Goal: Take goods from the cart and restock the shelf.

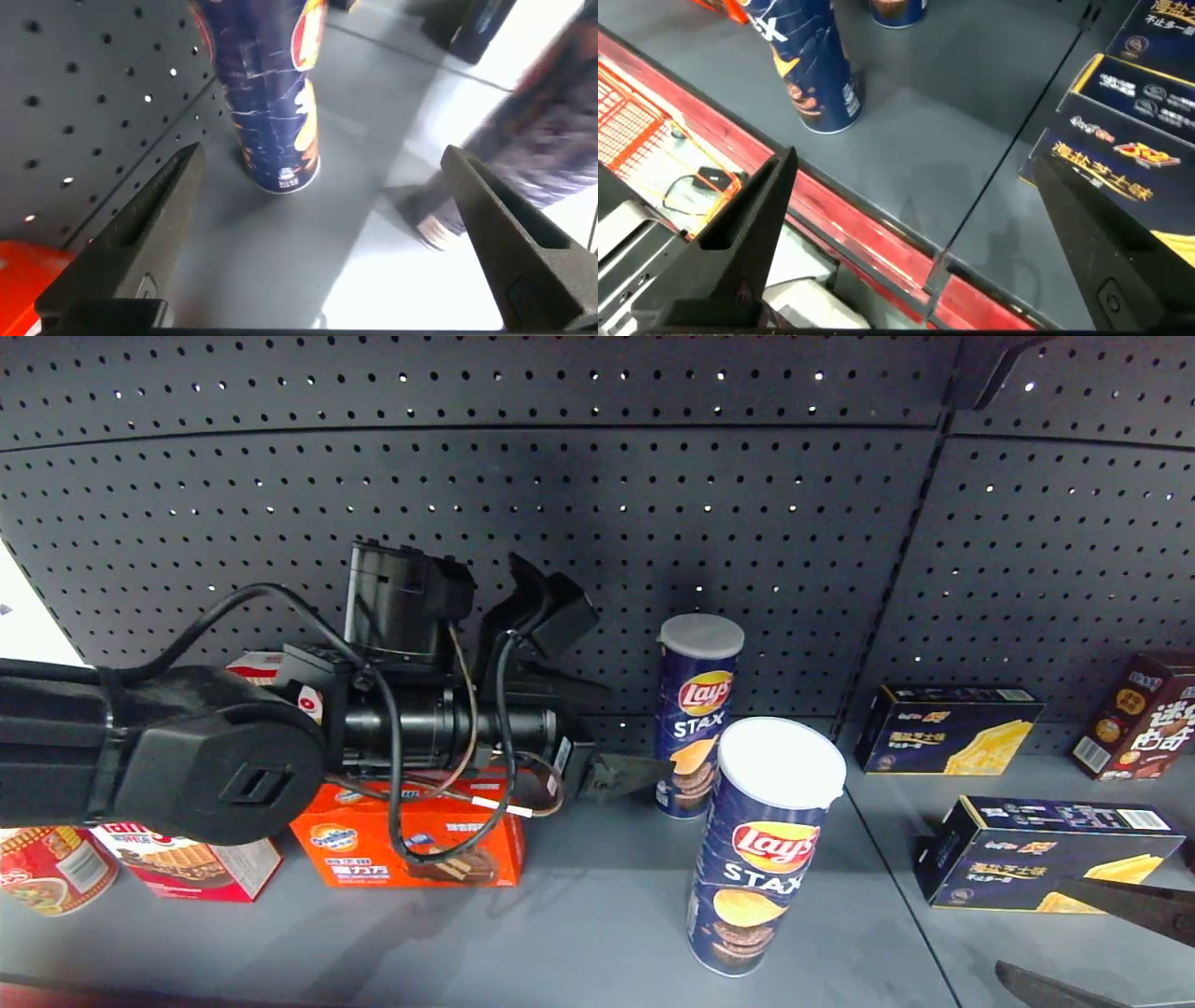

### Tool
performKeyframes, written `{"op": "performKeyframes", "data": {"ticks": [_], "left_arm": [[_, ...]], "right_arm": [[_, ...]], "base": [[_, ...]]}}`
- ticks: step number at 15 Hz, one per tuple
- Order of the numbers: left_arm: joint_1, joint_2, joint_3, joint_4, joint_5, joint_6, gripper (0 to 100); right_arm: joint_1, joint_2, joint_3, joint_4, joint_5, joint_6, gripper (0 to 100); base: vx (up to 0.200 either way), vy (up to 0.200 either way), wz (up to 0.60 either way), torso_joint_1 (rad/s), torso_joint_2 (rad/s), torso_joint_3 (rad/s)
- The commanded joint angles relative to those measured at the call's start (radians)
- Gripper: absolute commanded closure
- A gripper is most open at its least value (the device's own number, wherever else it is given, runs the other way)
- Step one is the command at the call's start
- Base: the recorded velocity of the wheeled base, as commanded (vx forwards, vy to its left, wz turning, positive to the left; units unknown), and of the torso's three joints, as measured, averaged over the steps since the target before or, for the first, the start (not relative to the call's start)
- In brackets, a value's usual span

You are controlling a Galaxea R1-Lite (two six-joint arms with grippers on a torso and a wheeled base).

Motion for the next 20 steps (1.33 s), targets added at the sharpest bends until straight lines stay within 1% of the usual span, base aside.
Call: {"op": "performKeyframes", "data": {"ticks": [1,2,4,5,6,7,8,9,10,11,13,14,17,18,20], "left_arm": [[0.003,-0.087,0.019,0.002,0.003,-0.008,0],[0.021,-0.111,0.029,0.006,0.014,0.003,0],[0.052,-0.139,0.039,0.012,0.055,0.006,0],[0.057,-0.147,0.045,0.013,0.064,0.006,0],[0.066,-0.171,0.076,0.015,0.106,0.012,0],[0.063,-0.202,0.11,0.012,0.163,0.013,0],[0.057,-0.242,0.157,0.002,0.192,0.01,0],[0.054,-0.262,0.191,-0.002,0.193,0.015,0],[0.05,-0.315,0.246,-0.028,0.209,0.029,0],[0.052,-0.354,0.268,-0.022,0.23,0.038,0],[0.063,-0.384,0.302,-0.022,0.251,0.032,0],[0.072,-0.398,0.329,-0.03,0.278,0.032,0],[0.077,-0.444,0.398,-0.034,0.284,0.033,0],[0.077,-0.444,0.414,-0.033,0.284,0.039,0],[0.078,-0.443,0.409,-0.034,0.29,0.038,0]], "right_arm": [[0.001,0.054,-0.032,0.004,-0.003,0.0,0],[0.005,0.077,-0.048,0.009,-0.02,-0.002,0],[0.043,0.13,-0.052,-0.004,-0.097,-0.023,0],[0.051,0.137,-0.051,-0.01,-0.103,-0.022,0],[0.058,0.144,-0.037,-0.044,-0.106,-0.022,0],[0.063,0.149,-0.029,-0.053,-0.107,-0.023,0],[0.063,0.164,-0.029,-0.056,-0.107,-0.022,0],[0.063,0.17,-0.029,-0.054,-0.107,-0.022,0],[0.069,0.179,-0.037,-0.054,-0.107,-0.023,0],[0.089,0.198,-0.043,-0.056,-0.111,-0.023,0],[0.118,0.221,-0.044,-0.059,-0.117,-0.025,0],[0.12,0.235,-0.044,-0.064,-0.117,-0.023,0],[0.115,0.293,-0.066,-0.11,-0.123,-0.023,0],[0.116,0.331,-0.064,-0.133,-0.16,-0.023,0],[0.116,0.368,-0.061,-0.168,-0.181,-0.023,0]], "base": [[0.0,0.0,0.0,0.0,0.0,0.0],[0.0,0.0,0.0,0.0,0.0,0.0],[0.0,0.0,0.0,0.0,0.0,0.0],[0.0,0.0,0.0,0.0,0.0,0.0],[0.0,0.0,0.0,0.0,0.0,0.0],[0.0,0.0,0.0,0.0,0.0,0.0],[0.0,0.0,0.0,0.0,0.0,0.0],[0.0,0.0,0.0,0.0,0.0,0.0],[0.0,0.0,0.0,0.0,0.0,0.0],[0.0,0.0,0.0,0.0,0.0,0.0],[0.0,0.0,0.0,0.0,0.0,0.0],[0.0,0.0,0.0,0.0,0.0,0.0],[0.0,0.0,0.0,0.0,0.0,0.0],[0.0,0.0,0.0,0.0,0.0,0.0],[0.0,0.0,0.0,0.0,0.0,0.0]]}}
